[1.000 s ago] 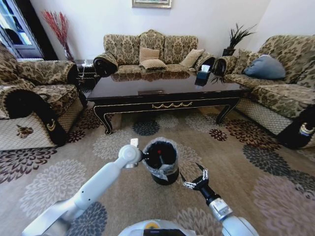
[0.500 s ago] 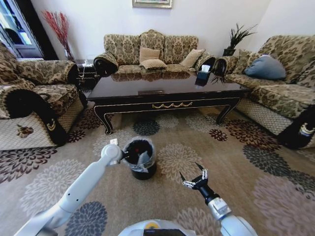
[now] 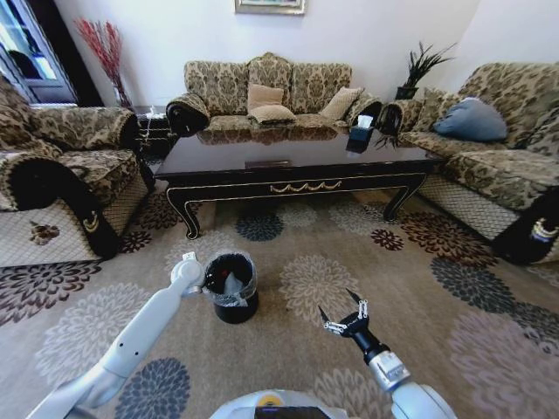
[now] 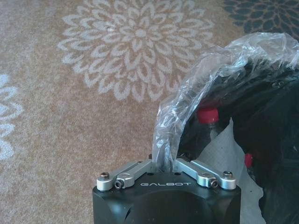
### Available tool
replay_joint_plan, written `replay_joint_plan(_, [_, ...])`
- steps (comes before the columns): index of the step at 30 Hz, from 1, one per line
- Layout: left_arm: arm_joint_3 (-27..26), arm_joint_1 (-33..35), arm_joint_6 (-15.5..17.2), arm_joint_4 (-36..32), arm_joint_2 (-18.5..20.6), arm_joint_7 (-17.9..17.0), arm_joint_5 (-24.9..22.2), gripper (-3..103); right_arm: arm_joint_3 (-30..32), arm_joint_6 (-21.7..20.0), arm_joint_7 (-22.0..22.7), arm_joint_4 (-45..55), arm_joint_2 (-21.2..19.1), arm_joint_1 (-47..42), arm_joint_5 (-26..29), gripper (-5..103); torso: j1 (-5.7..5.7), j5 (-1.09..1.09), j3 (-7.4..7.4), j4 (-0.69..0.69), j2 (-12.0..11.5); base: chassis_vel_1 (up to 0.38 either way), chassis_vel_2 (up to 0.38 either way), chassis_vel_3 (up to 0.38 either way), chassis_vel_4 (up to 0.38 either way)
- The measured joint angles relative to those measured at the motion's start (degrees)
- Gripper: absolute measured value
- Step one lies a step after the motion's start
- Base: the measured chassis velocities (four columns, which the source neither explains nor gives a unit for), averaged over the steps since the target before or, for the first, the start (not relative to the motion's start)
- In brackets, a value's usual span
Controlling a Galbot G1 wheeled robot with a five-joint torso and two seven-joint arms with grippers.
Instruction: Move to the front of the table and pick up the trash from the floor, then place it into the trash bin.
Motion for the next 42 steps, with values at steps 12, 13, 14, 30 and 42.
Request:
replay_joint_plan(12, [0.1, -0.3, -0.1, -4.5, 1.5, 0.5, 0.7, 23, 0.0, -0.1, 0.0, 0.0, -0.4, 0.5, 0.6, 100, 0.0, -0.02, 0.01, 0.02, 0.0, 0.0, 0.0, 0.0, 0.0])
replay_joint_plan(13, [0.1, -0.4, -0.1, -5.4, 1.9, 0.9, 1.6, 29, 0.0, -0.1, 0.0, 0.0, -0.4, 0.5, 0.6, 100, 0.0, -0.02, 0.01, 0.02, 0.0, 0.0, 0.0, 0.0, 0.0])
replay_joint_plan(14, [0.1, -0.4, -0.1, -5.4, 1.9, 0.9, 1.6, 29, 0.0, -0.1, 0.0, 0.0, -0.4, 0.5, 0.6, 100, 0.0, -0.02, 0.01, 0.02, 0.0, 0.0, 0.0, 0.0, 0.0])
replay_joint_plan(30, [-9.4, 9.4, -2.2, -21.3, 10.2, 10.9, 13.1, 88, 2.8, 0.9, 0.1, 0.4, 4.3, 0.4, 3.6, 100, 0.0, -0.04, 0.01, 0.0, 0.0, 0.0, 0.0, 0.0, 0.0])
replay_joint_plan(42, [-31.1, 41.5, -29.0, -26.5, 6.2, 44.2, 60.6, 100, 6.6, 3.2, -0.9, -2.9, 14.2, 5.6, 15.3, 100, 0.0, -0.04, 0.0, 0.04, 0.0, 0.0, 0.0, 0.0, 0.0])
